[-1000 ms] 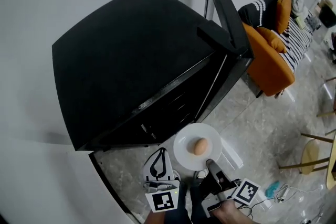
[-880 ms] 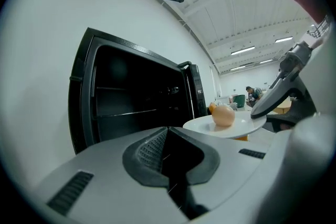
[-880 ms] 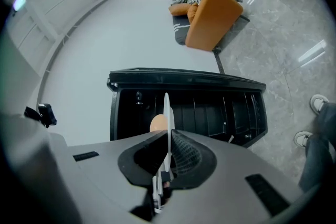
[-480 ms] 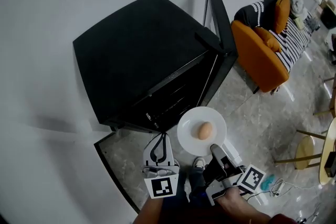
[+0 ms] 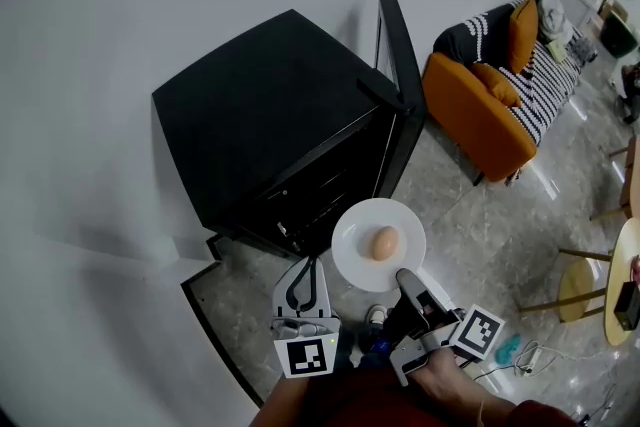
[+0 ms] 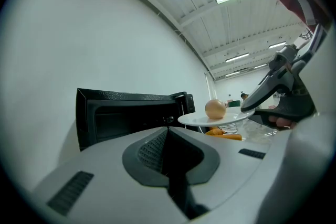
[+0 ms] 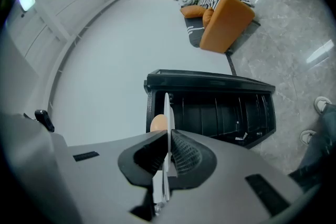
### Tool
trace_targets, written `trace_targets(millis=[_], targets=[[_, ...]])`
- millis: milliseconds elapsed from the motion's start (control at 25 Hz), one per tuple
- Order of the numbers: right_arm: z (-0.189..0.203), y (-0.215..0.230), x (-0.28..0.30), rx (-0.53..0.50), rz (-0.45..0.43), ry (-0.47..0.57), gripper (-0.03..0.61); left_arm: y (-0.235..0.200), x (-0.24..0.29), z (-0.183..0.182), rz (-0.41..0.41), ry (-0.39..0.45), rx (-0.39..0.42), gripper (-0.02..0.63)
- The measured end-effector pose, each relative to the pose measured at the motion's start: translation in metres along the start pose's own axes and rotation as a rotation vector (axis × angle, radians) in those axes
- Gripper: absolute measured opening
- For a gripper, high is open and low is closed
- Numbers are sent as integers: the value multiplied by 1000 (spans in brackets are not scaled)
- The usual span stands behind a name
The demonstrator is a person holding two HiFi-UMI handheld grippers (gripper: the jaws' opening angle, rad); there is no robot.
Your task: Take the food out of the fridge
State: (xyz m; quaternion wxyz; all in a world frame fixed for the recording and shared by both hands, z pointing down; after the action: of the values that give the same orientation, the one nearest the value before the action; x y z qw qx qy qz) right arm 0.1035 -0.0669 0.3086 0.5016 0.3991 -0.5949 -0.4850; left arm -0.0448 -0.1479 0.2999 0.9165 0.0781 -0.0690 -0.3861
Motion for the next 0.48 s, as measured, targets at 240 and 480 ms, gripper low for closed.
trace_targets(millis=[240,480], targets=[[0,-7,0,-11,-17,7,34,-5,-2,-8,-35,36,-80,14],[2,-7,2,-21,-15,-2,34,-10,-6,-8,-79,59,-186,14]])
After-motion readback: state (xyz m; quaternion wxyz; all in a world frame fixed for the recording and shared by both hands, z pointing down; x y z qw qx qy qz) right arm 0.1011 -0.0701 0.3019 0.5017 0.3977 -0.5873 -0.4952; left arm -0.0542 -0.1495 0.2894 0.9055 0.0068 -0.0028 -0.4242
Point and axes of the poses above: the fingertips, and each gripper's own axes: x forward along the fingers, y to its right, z out of its underside, the point moved 3 cm from there along -x, backward along the fingers, and after that the axes turned 6 degrees about z, right-handed, at the moved point
